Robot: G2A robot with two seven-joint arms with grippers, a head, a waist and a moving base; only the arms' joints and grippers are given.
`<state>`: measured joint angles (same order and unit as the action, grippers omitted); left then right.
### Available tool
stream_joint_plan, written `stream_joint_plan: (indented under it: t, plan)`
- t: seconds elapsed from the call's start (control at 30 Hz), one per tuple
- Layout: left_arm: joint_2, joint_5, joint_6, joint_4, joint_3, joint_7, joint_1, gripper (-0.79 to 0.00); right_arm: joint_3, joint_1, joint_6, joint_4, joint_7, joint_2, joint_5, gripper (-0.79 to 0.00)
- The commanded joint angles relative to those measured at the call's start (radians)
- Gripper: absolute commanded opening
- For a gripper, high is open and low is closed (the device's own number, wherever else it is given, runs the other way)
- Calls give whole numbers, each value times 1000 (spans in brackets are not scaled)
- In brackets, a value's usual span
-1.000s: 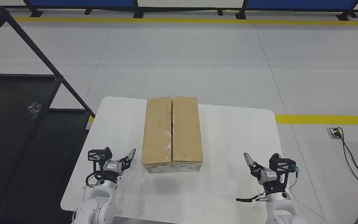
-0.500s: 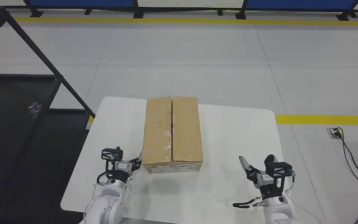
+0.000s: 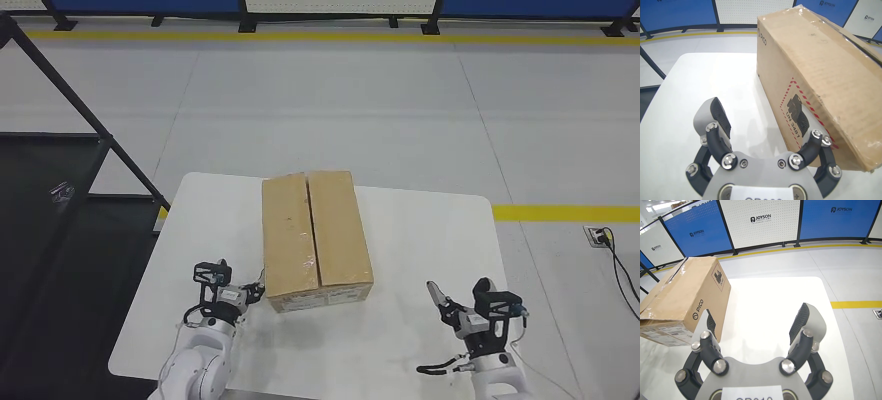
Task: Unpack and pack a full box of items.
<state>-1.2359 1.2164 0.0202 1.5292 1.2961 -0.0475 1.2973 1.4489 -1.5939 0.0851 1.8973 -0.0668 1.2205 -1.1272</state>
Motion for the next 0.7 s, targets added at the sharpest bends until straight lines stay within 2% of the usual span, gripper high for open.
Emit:
stream_joint_plan:
  t: [0.0, 0.67]
  plan:
    - [-1, 8, -6, 1, -3, -1, 1, 0, -2, 2, -4, 0, 3, 1, -4, 0]
    - [8, 105, -139, 66, 7, -1, 50, 0, 19, -28, -51, 32, -8, 6, -27, 0]
